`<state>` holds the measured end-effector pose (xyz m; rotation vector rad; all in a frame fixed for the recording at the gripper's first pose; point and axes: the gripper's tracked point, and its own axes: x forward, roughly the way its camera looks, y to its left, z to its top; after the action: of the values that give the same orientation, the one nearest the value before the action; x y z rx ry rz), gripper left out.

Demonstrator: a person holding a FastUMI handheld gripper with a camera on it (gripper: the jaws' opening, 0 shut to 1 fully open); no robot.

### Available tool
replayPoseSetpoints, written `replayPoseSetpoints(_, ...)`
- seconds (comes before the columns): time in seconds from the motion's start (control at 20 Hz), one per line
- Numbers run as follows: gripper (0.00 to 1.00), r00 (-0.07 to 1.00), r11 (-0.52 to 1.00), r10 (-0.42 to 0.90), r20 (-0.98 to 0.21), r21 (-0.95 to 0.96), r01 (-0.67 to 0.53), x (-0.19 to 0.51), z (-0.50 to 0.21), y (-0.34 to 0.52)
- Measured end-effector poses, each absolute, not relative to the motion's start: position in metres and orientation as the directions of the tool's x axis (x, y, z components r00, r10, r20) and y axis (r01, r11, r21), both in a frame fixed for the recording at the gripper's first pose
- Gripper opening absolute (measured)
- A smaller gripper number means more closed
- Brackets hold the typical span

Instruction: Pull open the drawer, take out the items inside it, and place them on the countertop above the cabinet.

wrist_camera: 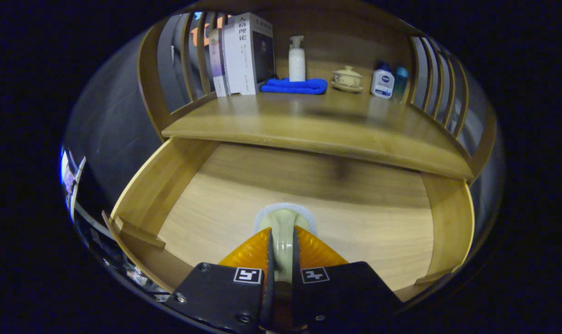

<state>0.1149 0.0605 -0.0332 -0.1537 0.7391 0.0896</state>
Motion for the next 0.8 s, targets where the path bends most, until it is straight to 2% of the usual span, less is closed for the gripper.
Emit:
replayPoseSetpoints(0.5,0.18,0.799,0.976,0.060,-0.598,-0.131,-0.172,0.107,0.035,0.062)
replayPoseSetpoints(0.8,0.18,0.875,0.979,0.052,-0.480,-0.150,-0.141,0.119,0.098,0.057)
